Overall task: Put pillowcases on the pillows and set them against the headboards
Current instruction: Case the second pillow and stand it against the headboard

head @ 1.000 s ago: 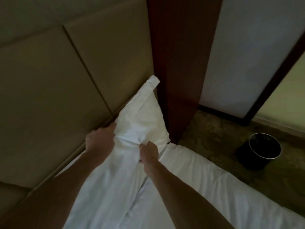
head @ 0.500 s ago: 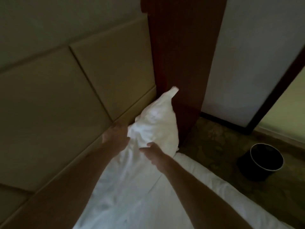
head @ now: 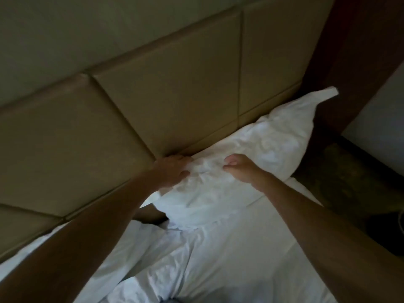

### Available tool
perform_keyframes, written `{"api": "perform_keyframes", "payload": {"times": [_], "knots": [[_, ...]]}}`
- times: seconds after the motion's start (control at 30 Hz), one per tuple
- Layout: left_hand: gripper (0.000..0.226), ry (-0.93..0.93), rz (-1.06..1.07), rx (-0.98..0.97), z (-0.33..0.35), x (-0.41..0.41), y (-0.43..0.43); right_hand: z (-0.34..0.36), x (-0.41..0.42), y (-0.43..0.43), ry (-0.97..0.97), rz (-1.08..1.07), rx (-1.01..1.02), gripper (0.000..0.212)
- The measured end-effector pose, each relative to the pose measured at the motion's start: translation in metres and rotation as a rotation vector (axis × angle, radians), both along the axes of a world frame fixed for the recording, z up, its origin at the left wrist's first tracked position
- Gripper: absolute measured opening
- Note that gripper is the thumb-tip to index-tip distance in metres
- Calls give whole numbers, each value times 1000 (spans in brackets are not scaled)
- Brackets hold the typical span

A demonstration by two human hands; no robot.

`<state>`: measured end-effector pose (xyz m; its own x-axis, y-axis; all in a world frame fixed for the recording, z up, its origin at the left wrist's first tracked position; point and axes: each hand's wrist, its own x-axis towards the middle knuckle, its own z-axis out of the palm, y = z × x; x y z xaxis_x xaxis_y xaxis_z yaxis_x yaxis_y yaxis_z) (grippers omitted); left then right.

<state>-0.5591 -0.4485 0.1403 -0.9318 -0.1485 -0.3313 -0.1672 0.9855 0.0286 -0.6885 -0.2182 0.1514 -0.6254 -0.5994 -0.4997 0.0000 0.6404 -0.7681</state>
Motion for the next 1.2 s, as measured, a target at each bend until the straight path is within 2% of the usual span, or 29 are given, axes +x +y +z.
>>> {"api": "perform_keyframes", "payload": {"times": [0.13,0.23,0.3,0.4,0.5,0.6,0.67,0.73,0.8,0.87,0.97,1.03,1.1,1.2], "knots": [[53,35,-29,-55,27,51,-30,8,61,-70,253,248,-46,16],[47,142,-75,-83,49,98,-46,30,103,-115,522,445,-32,15],[43,150,-66,-91,54,134,-63,42,128,-141,683,547,-51,18],[47,223,-50,-107,54,193,-95,54,157,-177,848,707,-83,17],[53,248,27,-60,52,246,-115,64,178,-202,845,869,-108,15],[68,220,163,-3,50,290,-125,64,198,-223,730,1014,-96,17],[79,242,244,-21,46,317,-135,60,216,-234,672,1095,-76,30],[87,196,315,-2,43,337,-142,54,234,-245,707,1154,-59,45],[74,126,349,14,44,351,-145,47,249,-254,756,1199,-28,44],[55,52,354,12,42,363,-152,41,260,-262,780,1218,-15,34],[52,-25,387,-20,37,376,-158,37,272,-268,830,1193,-15,25],[44,17,461,-22,35,378,-156,37,278,-269,892,1164,-29,15],[31,149,498,-54,31,376,-151,36,282,-266,957,1151,-44,5],[13,275,499,-147,37,369,-146,47,276,-262,960,1129,-28,12]]}}
